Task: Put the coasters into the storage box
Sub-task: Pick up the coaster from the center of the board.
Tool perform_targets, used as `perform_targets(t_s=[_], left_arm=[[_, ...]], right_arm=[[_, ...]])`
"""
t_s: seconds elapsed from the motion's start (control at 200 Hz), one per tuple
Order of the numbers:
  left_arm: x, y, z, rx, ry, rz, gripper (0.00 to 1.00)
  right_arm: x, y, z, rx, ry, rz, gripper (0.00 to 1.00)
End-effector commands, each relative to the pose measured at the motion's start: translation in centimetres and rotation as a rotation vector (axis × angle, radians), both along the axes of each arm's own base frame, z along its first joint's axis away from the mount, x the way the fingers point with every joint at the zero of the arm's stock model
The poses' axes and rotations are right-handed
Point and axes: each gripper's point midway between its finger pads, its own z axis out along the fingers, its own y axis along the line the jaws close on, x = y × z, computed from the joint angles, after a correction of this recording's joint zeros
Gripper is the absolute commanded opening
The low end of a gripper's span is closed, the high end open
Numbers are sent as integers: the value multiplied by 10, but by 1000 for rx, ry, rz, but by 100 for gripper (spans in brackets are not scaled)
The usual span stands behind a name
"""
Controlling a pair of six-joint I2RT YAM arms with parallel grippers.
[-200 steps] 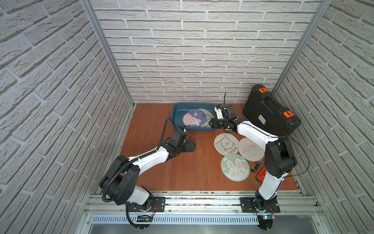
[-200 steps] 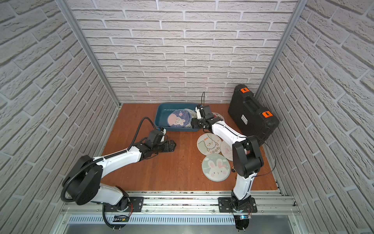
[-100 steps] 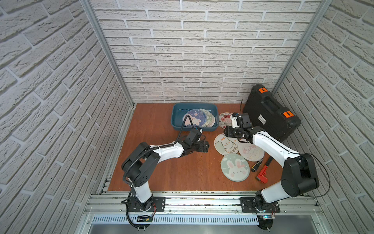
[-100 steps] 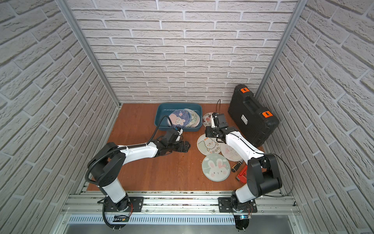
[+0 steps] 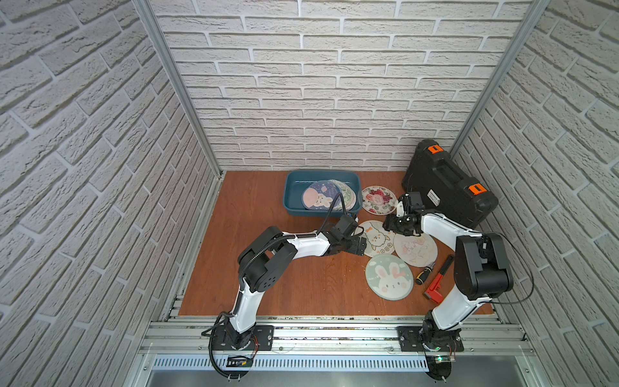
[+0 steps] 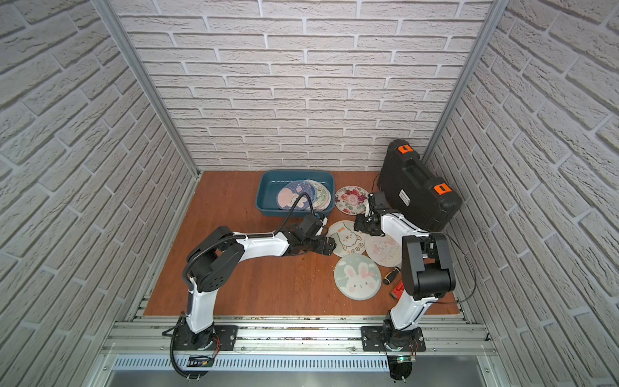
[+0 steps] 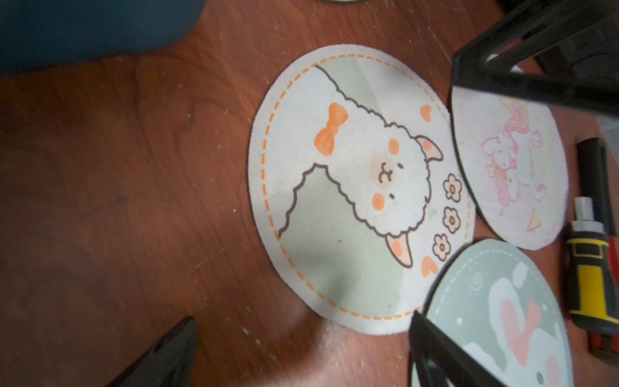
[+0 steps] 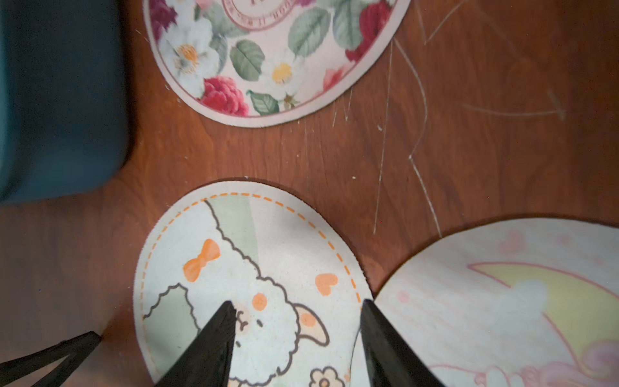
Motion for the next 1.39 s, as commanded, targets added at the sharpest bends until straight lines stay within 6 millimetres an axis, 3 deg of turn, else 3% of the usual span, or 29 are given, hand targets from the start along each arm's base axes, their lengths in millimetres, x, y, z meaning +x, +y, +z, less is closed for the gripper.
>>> perform_targets(t_s=[0.0,0.36,0.875,1.39], left_arm=[[0,0,-8,40,8,13,98],[4,11,-20,150,8,54,98],[-11,-31,-34,117,28,-50,98],[-14,-54,-25,-17,21,-97,97]], right_arm=[[16,7,3,45,-35,-2,60],[18,7,-24,51,40,-7,60],[13,9,-31,61,73,0,60],[12,12,-30,70,81,21,59]])
